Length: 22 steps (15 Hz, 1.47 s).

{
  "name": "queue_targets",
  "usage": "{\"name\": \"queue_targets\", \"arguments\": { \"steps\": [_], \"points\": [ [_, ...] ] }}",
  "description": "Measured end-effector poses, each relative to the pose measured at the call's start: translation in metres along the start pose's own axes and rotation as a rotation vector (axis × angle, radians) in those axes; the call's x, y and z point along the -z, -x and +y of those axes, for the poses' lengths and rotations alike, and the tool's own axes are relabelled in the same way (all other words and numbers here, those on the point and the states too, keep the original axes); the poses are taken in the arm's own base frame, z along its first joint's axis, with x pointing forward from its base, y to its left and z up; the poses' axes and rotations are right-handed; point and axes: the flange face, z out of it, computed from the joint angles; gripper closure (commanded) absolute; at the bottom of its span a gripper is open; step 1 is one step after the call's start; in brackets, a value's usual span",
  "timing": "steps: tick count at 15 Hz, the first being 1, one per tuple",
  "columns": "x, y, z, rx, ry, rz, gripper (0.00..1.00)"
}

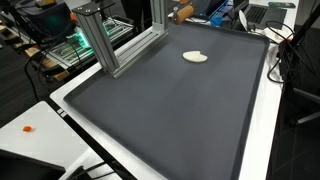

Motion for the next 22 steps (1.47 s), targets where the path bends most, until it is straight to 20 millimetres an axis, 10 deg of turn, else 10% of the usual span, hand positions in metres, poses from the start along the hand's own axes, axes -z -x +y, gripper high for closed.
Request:
{"name": "queue_targets", "arguments": {
  "steps": [22],
  "points": [
    [0.017, 0.078, 0.011, -0.024, -0.036, -0.089, 0.65]
  ]
}}
